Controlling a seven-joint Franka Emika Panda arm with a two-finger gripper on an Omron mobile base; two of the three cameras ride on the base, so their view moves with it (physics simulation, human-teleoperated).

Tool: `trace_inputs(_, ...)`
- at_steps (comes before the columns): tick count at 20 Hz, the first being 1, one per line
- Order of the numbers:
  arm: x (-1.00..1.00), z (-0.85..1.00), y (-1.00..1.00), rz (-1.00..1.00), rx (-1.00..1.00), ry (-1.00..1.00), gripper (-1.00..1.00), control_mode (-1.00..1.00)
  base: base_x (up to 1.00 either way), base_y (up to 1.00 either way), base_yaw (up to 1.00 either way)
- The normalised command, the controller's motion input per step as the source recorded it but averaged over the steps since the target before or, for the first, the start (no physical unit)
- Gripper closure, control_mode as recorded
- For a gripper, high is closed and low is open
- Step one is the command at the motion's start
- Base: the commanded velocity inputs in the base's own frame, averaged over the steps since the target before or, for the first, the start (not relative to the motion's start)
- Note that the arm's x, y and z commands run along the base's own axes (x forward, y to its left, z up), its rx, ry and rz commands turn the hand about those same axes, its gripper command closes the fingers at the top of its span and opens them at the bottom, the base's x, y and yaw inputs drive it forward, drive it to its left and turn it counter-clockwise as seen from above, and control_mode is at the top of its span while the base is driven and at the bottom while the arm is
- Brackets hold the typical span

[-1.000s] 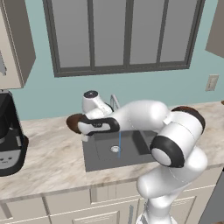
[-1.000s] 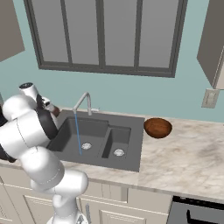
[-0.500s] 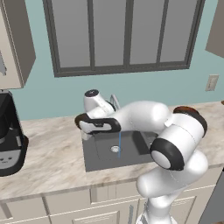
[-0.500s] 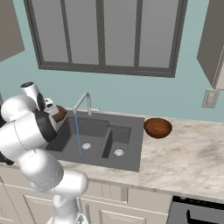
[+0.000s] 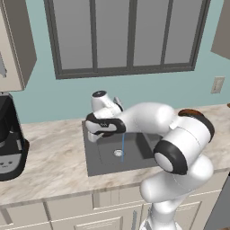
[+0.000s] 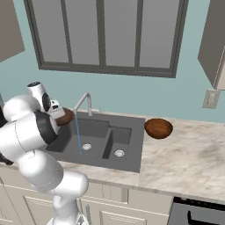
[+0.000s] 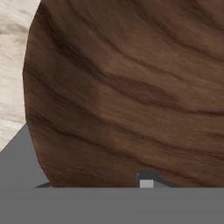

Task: Rinse each bowl for a few seconds and place them down in the sink or on the counter.

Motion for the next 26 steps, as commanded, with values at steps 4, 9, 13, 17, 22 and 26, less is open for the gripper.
trace_inputs(4, 0.02, -0.1, -0.21, -0.09, 0.0, 0.04, 1.0, -1.0, 0.0, 0.0, 0.0)
trace_inputs(9, 0.04, -0.17, -0.1, -0.06, 0.0, 0.02, 1.0, -1.0, 0.0, 0.0, 0.0)
trace_inputs(13, 0.1, -0.22, 0.0, -0.05, 0.0, 0.02, 1.0, -1.0, 0.0, 0.0, 0.0)
trace_inputs(17, 0.08, -0.13, -0.03, -0.05, 0.0, 0.01, 1.0, -1.0, 0.0, 0.0, 0.0)
trace_inputs(22, -0.1, -0.01, -0.1, -0.08, 0.0, 0.0, 1.0, -1.0, 0.0, 0.0, 0.0)
trace_inputs(26, -0.22, 0.01, 0.09, -0.1, -0.01, -0.03, 1.0, -1.0, 0.0, 0.0, 0.0)
